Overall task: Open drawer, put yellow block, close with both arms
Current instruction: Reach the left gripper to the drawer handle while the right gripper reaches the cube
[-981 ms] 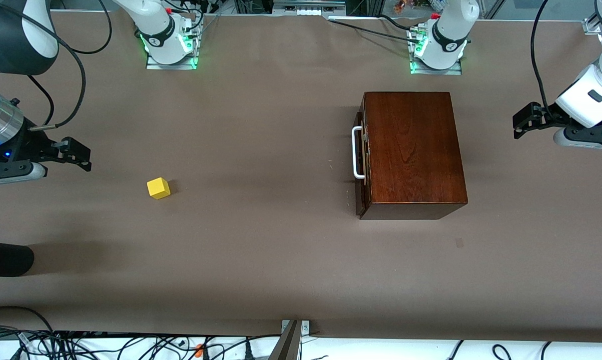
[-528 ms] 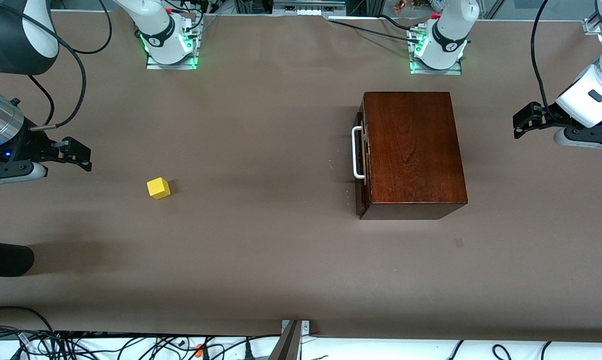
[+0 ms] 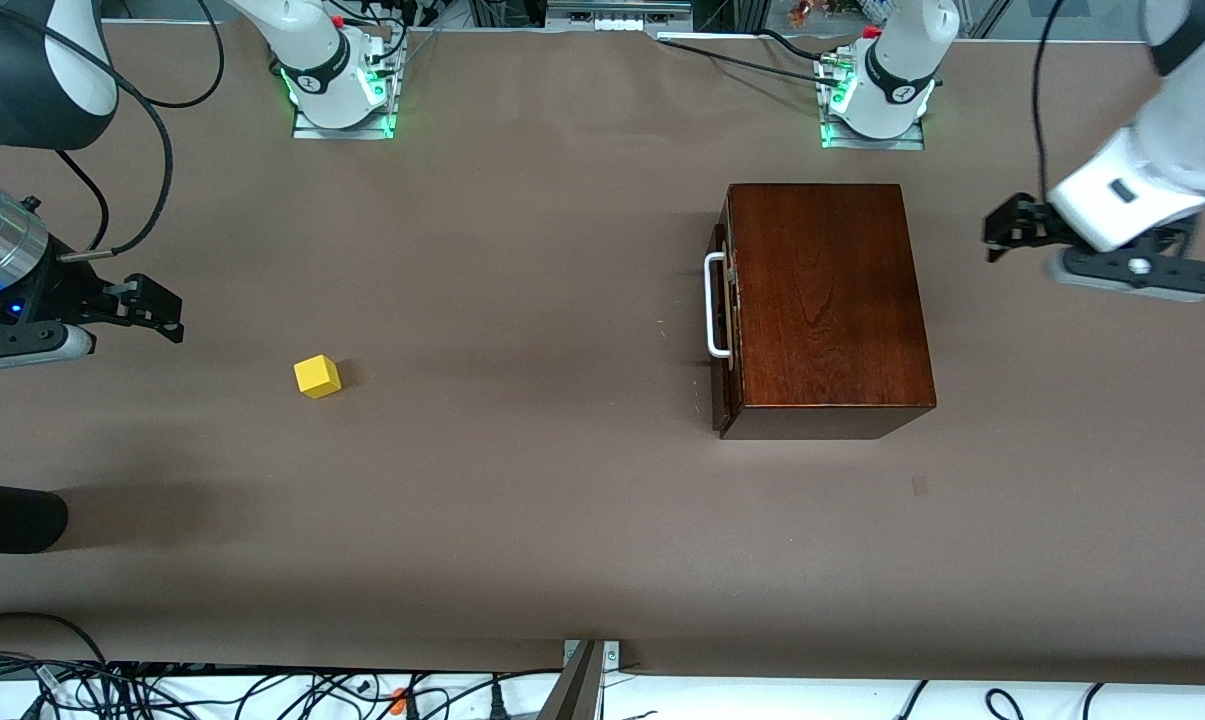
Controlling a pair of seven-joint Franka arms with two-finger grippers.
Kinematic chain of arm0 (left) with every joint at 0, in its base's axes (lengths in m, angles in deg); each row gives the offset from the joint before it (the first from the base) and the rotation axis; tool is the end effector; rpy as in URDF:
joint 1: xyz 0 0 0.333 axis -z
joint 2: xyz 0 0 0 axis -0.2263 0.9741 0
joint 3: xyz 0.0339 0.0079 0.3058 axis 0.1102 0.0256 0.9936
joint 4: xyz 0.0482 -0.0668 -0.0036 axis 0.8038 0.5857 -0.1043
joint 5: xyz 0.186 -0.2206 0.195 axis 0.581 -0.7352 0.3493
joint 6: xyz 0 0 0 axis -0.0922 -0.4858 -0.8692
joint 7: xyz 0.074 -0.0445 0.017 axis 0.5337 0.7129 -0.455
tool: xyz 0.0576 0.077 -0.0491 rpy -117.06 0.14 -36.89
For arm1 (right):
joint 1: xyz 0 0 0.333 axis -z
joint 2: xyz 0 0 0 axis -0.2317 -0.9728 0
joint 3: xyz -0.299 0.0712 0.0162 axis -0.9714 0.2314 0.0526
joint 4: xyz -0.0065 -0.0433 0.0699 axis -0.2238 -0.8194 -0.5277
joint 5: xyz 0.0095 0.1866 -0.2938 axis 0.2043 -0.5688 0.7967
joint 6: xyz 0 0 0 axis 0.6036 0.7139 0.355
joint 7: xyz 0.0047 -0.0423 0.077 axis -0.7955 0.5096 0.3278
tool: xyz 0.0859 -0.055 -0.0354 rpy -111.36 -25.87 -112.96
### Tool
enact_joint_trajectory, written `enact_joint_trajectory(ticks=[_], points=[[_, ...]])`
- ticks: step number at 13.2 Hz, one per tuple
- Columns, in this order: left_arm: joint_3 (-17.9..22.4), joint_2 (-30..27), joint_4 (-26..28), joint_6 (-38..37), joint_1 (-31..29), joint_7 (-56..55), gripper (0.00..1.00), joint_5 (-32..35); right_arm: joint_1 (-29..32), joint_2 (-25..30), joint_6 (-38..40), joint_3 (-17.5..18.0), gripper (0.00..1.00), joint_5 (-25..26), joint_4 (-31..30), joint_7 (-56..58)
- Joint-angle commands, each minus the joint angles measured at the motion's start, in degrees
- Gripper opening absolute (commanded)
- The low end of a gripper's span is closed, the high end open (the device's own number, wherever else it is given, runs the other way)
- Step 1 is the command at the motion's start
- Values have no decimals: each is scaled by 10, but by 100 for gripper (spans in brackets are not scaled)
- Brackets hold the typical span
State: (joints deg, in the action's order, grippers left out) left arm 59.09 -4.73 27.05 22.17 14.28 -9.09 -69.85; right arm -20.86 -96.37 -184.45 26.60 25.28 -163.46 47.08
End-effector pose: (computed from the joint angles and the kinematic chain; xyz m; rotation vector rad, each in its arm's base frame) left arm 0.5089 -0.0730 0.5711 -3.0378 0.3492 0.1392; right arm 0.5767 0.0251 0.5501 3.1016 0.2449 0.1594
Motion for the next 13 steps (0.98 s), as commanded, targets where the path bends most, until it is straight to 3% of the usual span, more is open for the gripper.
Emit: enact_joint_trajectory(ticks=[1, 5, 7, 10, 13], points=[[-54, 14, -20, -19, 0, 6, 100, 8, 3, -2, 8, 2, 100, -4, 9, 2], [-128, 65, -22, -10, 2, -28, 100, 1, 5, -2, 9, 1, 100, -3, 9, 3], [-172, 117, -65, -9, 32, -125, 100, 11, 1, 0, 6, 4, 100, 3, 10, -1], [-173, 191, -112, 3, 122, -267, 100, 26, -4, 6, 15, 11, 100, -3, 9, -1], [-172, 243, -116, 54, 197, -365, 100, 128, -12, 0, 33, 15, 100, 1, 9, 5]])
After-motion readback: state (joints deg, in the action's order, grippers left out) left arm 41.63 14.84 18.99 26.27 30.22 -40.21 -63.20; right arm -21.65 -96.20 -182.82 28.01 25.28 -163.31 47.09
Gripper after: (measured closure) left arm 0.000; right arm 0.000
